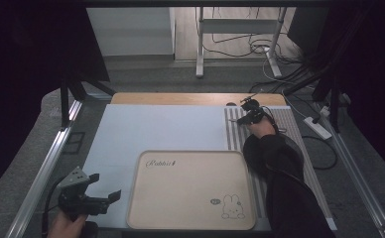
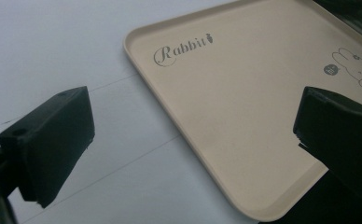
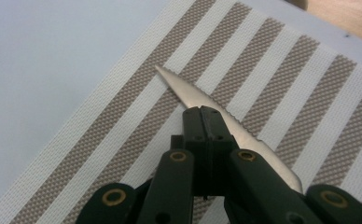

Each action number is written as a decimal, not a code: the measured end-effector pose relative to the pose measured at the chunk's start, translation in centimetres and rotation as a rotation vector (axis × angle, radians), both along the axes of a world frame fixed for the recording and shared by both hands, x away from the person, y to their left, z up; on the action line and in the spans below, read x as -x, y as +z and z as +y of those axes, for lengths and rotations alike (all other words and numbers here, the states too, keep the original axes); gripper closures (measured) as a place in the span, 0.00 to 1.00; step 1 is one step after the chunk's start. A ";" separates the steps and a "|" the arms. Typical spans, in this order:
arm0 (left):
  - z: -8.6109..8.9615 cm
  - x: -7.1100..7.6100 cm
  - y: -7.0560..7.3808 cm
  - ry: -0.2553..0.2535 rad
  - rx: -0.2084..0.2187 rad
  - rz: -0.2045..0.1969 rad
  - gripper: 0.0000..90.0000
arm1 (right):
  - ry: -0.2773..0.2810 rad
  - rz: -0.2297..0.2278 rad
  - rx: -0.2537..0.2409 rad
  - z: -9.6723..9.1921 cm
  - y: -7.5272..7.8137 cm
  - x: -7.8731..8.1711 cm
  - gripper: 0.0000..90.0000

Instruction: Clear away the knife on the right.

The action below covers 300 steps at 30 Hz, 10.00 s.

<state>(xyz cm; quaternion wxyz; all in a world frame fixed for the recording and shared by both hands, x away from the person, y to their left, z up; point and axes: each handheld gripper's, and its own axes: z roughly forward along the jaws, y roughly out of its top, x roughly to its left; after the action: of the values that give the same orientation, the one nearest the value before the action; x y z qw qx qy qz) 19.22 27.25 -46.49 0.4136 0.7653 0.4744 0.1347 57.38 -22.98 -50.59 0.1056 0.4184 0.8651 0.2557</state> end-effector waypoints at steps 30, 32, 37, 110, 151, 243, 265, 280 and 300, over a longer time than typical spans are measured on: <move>0.0 0.0 0.0 0.002 -0.004 0.001 0.00 | -0.112 0.002 -0.082 -4.0 2.6 -1.1 0.66; -0.1 0.0 0.0 0.000 -0.010 0.000 0.00 | -0.106 -0.029 -0.043 -4.3 3.2 -0.7 0.54; -0.1 0.0 0.0 0.000 -0.009 0.001 0.00 | -0.137 -0.031 -0.020 -5.3 3.5 -0.3 0.26; -0.2 -0.1 0.1 -0.004 -0.014 0.001 0.00 | -0.235 0.031 0.055 -14.6 4.1 1.8 0.89; -0.3 0.0 0.1 -0.010 -0.020 -0.007 0.00 | 0.106 0.042 0.003 -3.0 6.5 15.2 0.89; -0.5 -0.1 0.1 -0.014 -0.034 0.000 0.00 | 0.362 0.121 0.203 6.4 0.9 22.3 1.00; -0.5 -0.1 0.1 -0.020 -0.029 -0.005 0.01 | 0.294 0.156 0.148 3.0 1.3 22.5 0.93; -0.3 -0.1 0.1 -0.019 -0.018 -0.002 0.01 | 0.200 -0.049 -0.038 -0.1 5.3 24.3 0.12; -0.3 -0.1 0.1 -0.015 -0.016 0.000 0.01 | 0.022 -0.157 -0.107 -6.3 5.9 28.6 0.00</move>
<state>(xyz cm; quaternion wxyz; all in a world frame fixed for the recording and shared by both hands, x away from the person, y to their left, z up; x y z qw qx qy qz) 19.36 26.96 -46.43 0.4086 0.7722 0.4674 0.1354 28.81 -29.31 -44.72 0.1479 0.3926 0.8438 0.3347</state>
